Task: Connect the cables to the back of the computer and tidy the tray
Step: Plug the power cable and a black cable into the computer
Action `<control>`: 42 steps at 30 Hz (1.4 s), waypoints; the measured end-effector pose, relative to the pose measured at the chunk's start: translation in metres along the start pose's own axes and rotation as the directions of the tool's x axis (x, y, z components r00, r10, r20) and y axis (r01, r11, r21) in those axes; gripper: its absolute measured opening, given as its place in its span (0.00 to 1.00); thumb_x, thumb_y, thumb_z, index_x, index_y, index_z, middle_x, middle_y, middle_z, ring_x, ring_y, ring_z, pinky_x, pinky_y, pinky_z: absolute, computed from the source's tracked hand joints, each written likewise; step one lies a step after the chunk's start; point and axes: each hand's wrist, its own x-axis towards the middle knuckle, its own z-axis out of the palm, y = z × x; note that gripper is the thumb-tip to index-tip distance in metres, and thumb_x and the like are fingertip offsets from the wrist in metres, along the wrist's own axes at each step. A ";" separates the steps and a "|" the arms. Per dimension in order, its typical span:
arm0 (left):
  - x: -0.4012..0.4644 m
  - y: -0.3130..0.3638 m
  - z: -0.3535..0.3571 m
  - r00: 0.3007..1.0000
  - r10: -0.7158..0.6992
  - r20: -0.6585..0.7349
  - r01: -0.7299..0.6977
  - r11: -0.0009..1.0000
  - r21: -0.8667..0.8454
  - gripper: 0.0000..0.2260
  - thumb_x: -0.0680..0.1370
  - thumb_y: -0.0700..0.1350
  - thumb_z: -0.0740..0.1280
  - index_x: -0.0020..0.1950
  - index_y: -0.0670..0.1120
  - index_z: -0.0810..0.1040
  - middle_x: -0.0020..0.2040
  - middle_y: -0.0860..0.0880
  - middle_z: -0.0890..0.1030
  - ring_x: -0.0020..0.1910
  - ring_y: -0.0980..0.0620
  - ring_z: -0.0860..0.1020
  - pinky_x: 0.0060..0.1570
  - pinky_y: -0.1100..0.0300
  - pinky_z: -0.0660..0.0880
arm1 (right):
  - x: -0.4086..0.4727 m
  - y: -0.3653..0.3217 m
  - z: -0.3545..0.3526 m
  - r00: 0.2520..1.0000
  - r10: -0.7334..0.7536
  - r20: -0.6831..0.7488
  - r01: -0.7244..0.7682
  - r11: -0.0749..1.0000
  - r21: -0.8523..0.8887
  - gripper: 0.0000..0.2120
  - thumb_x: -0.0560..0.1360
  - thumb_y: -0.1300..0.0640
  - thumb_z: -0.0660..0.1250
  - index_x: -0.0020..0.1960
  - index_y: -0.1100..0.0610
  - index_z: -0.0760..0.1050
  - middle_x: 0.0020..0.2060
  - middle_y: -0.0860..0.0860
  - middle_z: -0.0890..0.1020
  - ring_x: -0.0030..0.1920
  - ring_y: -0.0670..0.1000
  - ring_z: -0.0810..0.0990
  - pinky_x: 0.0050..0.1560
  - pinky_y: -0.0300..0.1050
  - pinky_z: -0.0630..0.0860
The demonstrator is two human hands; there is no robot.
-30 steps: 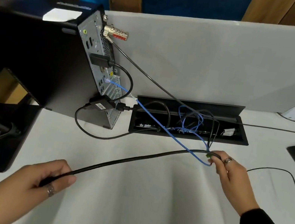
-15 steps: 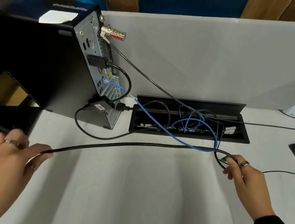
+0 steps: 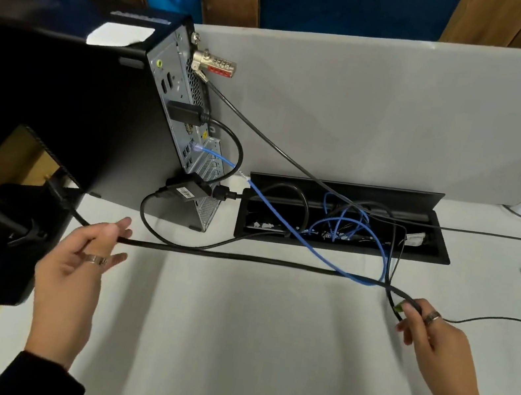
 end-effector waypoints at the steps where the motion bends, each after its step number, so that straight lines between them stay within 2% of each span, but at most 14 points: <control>1: 0.001 0.001 0.002 0.999 -0.032 -0.043 0.026 0.992 -0.123 0.07 0.72 0.53 0.68 0.45 0.51 0.80 0.50 0.53 0.84 0.50 0.53 0.82 0.52 0.53 0.79 | -0.003 0.002 0.002 1.000 -0.001 0.008 0.001 1.000 -0.014 0.12 0.74 0.38 0.53 0.36 0.41 0.68 0.33 0.40 0.80 0.34 0.41 0.78 0.35 0.27 0.68; 2: 0.002 0.002 0.004 0.996 -0.059 -0.070 0.043 0.977 -0.209 0.03 0.74 0.46 0.68 0.46 0.51 0.78 0.48 0.51 0.85 0.48 0.53 0.83 0.53 0.53 0.78 | -0.005 0.002 0.004 1.000 -0.006 0.015 0.007 1.000 -0.027 0.11 0.75 0.39 0.55 0.36 0.40 0.69 0.34 0.37 0.79 0.35 0.39 0.78 0.36 0.26 0.69; 4: 0.004 0.003 0.009 0.990 -0.089 -0.107 0.055 0.958 -0.283 0.15 0.78 0.34 0.62 0.52 0.55 0.73 0.47 0.45 0.83 0.44 0.53 0.84 0.53 0.51 0.78 | -0.009 0.002 0.006 1.000 -0.019 0.022 0.020 0.999 -0.050 0.10 0.75 0.39 0.56 0.38 0.40 0.70 0.36 0.35 0.79 0.36 0.38 0.78 0.37 0.26 0.69; 7: 0.009 0.009 0.006 0.994 -0.087 -0.071 0.058 0.940 -0.336 0.30 0.79 0.30 0.58 0.68 0.62 0.59 0.53 0.40 0.80 0.43 0.53 0.84 0.51 0.52 0.79 | -0.011 0.000 0.007 0.999 -0.027 0.024 0.028 0.999 -0.038 0.16 0.70 0.30 0.48 0.41 0.36 0.69 0.37 0.36 0.79 0.36 0.39 0.77 0.37 0.26 0.68; 9: 0.011 0.011 0.001 0.999 -0.045 -0.003 0.042 0.955 -0.294 0.33 0.79 0.30 0.58 0.72 0.63 0.54 0.52 0.42 0.81 0.41 0.53 0.84 0.49 0.54 0.80 | -0.011 -0.001 0.007 1.000 -0.009 0.014 0.009 1.000 -0.020 0.18 0.69 0.27 0.46 0.40 0.35 0.68 0.38 0.37 0.79 0.36 0.40 0.77 0.37 0.27 0.68; 12: 0.008 0.012 -0.004 0.995 0.033 0.098 -0.019 0.990 -0.139 0.33 0.78 0.29 0.58 0.70 0.64 0.62 0.46 0.49 0.84 0.38 0.50 0.84 0.44 0.58 0.81 | -0.012 -0.002 0.007 1.000 0.003 0.022 -0.004 1.000 0.013 0.23 0.67 0.24 0.42 0.39 0.36 0.68 0.38 0.38 0.79 0.37 0.40 0.78 0.39 0.30 0.70; 15: 0.001 0.011 -0.002 0.978 0.055 0.199 -0.051 0.998 -0.025 0.32 0.76 0.27 0.59 0.70 0.59 0.64 0.46 0.52 0.84 0.37 0.49 0.84 0.42 0.56 0.82 | -0.017 -0.008 0.008 0.997 -0.004 0.072 0.003 1.000 0.016 0.20 0.67 0.25 0.43 0.43 0.33 0.67 0.36 0.43 0.80 0.39 0.42 0.77 0.43 0.34 0.70; 18: -0.009 0.005 0.003 0.952 0.077 0.296 -0.110 0.989 0.097 0.35 0.76 0.26 0.59 0.61 0.69 0.70 0.48 0.54 0.84 0.40 0.51 0.84 0.44 0.56 0.81 | -0.022 -0.018 0.009 0.995 0.000 0.101 -0.007 0.998 0.068 0.26 0.65 0.22 0.42 0.50 0.35 0.67 0.46 0.43 0.80 0.48 0.44 0.76 0.47 0.32 0.68; 21: -0.017 -0.003 0.010 0.927 0.088 0.364 -0.164 0.970 0.180 0.39 0.77 0.27 0.58 0.55 0.78 0.69 0.48 0.59 0.82 0.42 0.54 0.84 0.43 0.61 0.80 | -0.023 -0.031 0.011 0.996 -0.002 0.088 -0.005 0.997 0.074 0.28 0.65 0.22 0.42 0.54 0.35 0.65 0.53 0.44 0.76 0.54 0.45 0.71 0.53 0.41 0.66; 28: -0.023 -0.014 0.021 0.895 0.061 0.441 -0.187 0.950 0.249 0.44 0.75 0.23 0.54 0.55 0.79 0.67 0.48 0.65 0.80 0.44 0.57 0.82 0.44 0.62 0.79 | -0.022 -0.043 0.019 0.997 0.007 0.082 -0.008 1.000 0.012 0.40 0.66 0.23 0.42 0.62 0.49 0.69 0.55 0.44 0.74 0.55 0.41 0.68 0.53 0.42 0.66; 33: -0.022 -0.015 0.028 0.897 0.056 0.438 -0.168 0.961 0.220 0.44 0.75 0.22 0.54 0.54 0.77 0.69 0.47 0.61 0.81 0.43 0.54 0.83 0.43 0.59 0.79 | -0.017 -0.052 0.015 1.000 -0.002 0.031 0.002 1.000 0.011 0.29 0.68 0.25 0.43 0.58 0.40 0.65 0.54 0.43 0.71 0.51 0.48 0.73 0.44 0.31 0.65; 37: -0.022 -0.016 0.035 0.891 0.046 0.452 -0.158 0.964 0.213 0.47 0.72 0.19 0.53 0.55 0.78 0.69 0.48 0.60 0.81 0.43 0.53 0.83 0.44 0.59 0.79 | -0.010 -0.063 0.016 0.992 -0.111 -0.061 0.111 0.994 -0.009 0.27 0.75 0.33 0.46 0.60 0.51 0.69 0.56 0.50 0.73 0.56 0.53 0.73 0.55 0.38 0.66; 39: -0.022 -0.020 0.040 0.885 0.033 0.464 -0.143 0.968 0.204 0.47 0.73 0.19 0.54 0.55 0.77 0.70 0.49 0.58 0.82 0.42 0.51 0.83 0.44 0.58 0.80 | -0.005 -0.082 0.017 0.972 -0.204 -0.121 0.207 0.978 0.016 0.24 0.78 0.40 0.49 0.58 0.56 0.71 0.54 0.52 0.75 0.59 0.52 0.71 0.62 0.33 0.62; 42: -0.023 -0.022 0.048 0.887 0.015 0.461 -0.132 0.966 0.223 0.46 0.73 0.20 0.55 0.56 0.77 0.70 0.49 0.57 0.81 0.43 0.50 0.83 0.44 0.63 0.79 | 0.006 -0.123 0.022 0.942 -0.307 -0.136 0.323 0.939 0.117 0.19 0.79 0.43 0.51 0.58 0.53 0.71 0.54 0.49 0.75 0.60 0.46 0.70 0.63 0.29 0.61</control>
